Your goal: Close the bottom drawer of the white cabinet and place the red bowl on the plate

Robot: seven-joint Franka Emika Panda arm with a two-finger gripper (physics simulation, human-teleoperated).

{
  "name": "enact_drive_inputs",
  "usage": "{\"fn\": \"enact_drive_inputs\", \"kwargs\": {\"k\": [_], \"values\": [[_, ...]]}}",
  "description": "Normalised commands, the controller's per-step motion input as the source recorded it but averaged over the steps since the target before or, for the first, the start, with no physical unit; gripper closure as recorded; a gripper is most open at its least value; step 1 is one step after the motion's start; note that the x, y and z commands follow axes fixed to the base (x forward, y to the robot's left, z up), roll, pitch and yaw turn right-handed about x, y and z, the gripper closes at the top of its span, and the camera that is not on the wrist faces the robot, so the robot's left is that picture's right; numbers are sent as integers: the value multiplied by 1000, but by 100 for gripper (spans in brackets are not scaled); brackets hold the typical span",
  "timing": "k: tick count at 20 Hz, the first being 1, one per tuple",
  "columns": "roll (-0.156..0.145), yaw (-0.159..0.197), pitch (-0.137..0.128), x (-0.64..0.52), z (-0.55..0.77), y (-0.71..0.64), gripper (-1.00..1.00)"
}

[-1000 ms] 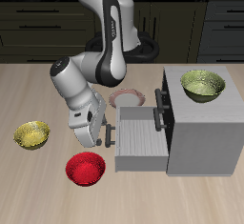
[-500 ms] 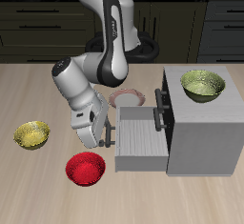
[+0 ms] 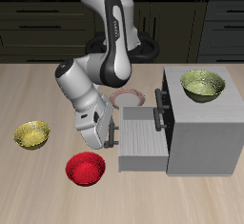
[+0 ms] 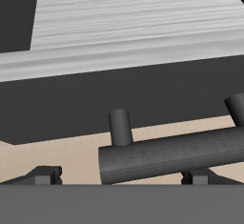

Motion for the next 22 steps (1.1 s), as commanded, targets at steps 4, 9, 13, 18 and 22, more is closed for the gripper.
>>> {"fn": "enact_drive_inputs", "kwargs": {"k": [4,9,13,18,22], "values": [[21,2,5,33,-8,144,-100],[20,2,-4,60,14,132,-100],[24,1,-20,93,104,151,-100],[22,4,-13,52,115,119,-100],[24,-5,-12,92,57,153,-100]]}}
